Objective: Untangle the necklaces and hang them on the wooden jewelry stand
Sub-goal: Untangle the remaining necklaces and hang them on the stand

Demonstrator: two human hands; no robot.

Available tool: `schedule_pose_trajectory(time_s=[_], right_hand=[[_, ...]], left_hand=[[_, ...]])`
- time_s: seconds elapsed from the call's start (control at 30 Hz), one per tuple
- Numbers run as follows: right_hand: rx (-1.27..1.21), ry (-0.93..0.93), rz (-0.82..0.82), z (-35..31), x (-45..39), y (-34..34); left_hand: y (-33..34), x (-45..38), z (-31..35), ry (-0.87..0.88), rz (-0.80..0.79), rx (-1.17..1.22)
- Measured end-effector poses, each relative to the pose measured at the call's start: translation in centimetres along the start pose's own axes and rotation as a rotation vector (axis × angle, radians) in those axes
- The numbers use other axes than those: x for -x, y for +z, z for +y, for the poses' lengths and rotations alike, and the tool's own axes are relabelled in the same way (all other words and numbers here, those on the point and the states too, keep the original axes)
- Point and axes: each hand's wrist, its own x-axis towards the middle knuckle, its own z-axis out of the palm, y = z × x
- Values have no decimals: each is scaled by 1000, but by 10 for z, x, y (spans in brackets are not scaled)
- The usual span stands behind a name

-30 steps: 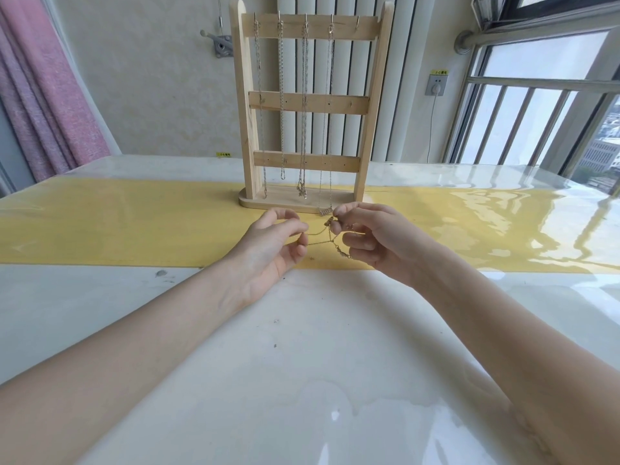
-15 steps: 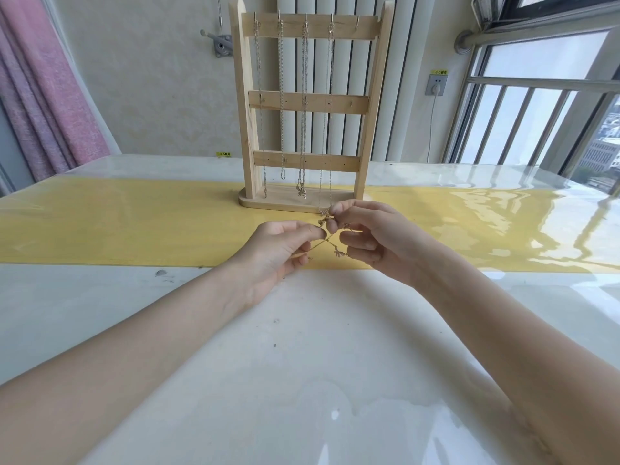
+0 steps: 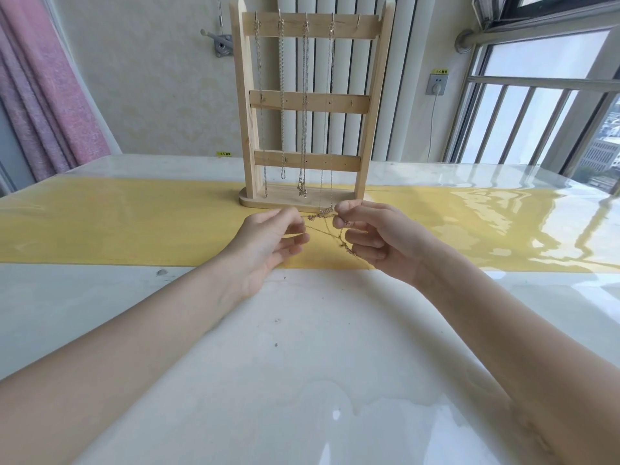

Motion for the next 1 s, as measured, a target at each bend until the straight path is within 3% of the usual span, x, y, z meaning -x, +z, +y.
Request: schedule_pose_trajectory(time_s=[0.1,0.2,0.33,0.63,0.87,1.0], right_hand=[[-1,-2,2,3,0,2],[8,-21,36,5,-1,4],[-25,-62,78,4,-1,3],[11,-144,85,-2,1,6],[396,-274,221,3,1,13],[455,-307,323,5,0,7]], left_hand=[[1,2,3,-113,-127,285],[2,2,2,-149,-201,338],[1,2,2,-133,-179,184],[4,7,-5,136,-143,-468],[1,1,-7,199,-33,-504],[-4,-4,-5,198,59,-366]])
